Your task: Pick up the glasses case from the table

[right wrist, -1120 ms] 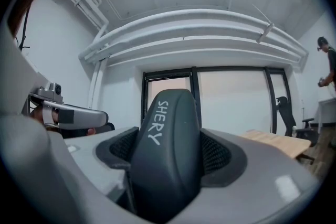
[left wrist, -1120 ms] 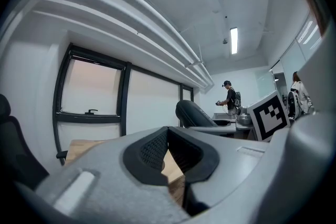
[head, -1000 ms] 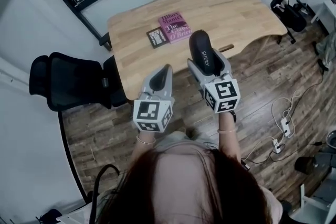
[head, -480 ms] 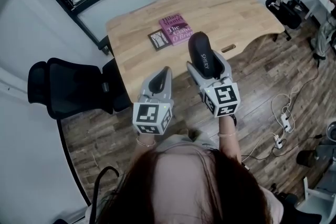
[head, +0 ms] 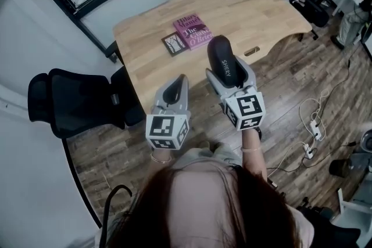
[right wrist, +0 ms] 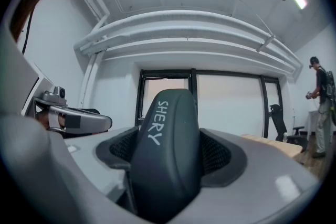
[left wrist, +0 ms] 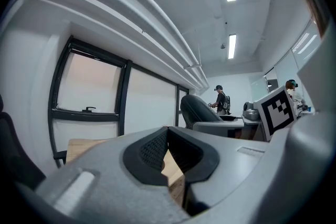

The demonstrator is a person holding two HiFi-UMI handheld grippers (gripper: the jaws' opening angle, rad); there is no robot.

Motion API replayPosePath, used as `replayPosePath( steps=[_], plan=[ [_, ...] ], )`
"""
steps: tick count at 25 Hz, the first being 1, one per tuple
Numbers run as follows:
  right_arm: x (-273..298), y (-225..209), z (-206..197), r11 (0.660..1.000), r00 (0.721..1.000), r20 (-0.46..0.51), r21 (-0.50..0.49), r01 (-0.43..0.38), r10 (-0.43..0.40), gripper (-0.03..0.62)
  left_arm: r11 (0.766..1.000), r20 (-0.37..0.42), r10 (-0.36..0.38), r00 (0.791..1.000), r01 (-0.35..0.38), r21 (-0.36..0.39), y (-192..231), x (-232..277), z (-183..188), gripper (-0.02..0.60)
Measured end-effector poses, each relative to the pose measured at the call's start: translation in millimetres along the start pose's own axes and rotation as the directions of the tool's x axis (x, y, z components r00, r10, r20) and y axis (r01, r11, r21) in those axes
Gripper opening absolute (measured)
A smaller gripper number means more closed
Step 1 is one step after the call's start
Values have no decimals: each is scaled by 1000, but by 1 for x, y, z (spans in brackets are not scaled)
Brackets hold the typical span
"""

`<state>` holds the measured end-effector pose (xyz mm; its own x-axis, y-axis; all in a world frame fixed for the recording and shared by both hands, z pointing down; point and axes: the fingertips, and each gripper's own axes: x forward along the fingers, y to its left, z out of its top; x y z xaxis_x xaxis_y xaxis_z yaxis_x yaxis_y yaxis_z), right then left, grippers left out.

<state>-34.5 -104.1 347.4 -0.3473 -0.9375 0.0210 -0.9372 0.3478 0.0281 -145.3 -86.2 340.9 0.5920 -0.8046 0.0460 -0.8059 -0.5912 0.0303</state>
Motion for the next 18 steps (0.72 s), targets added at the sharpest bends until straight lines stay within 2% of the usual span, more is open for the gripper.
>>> replayPosePath(
  steps=[18],
  plan=[
    [-4, 7, -10, 998, 998, -32, -5, 55, -55, 362, 998, -4, -56, 998, 56, -36, 6, 0, -11, 5]
  ],
)
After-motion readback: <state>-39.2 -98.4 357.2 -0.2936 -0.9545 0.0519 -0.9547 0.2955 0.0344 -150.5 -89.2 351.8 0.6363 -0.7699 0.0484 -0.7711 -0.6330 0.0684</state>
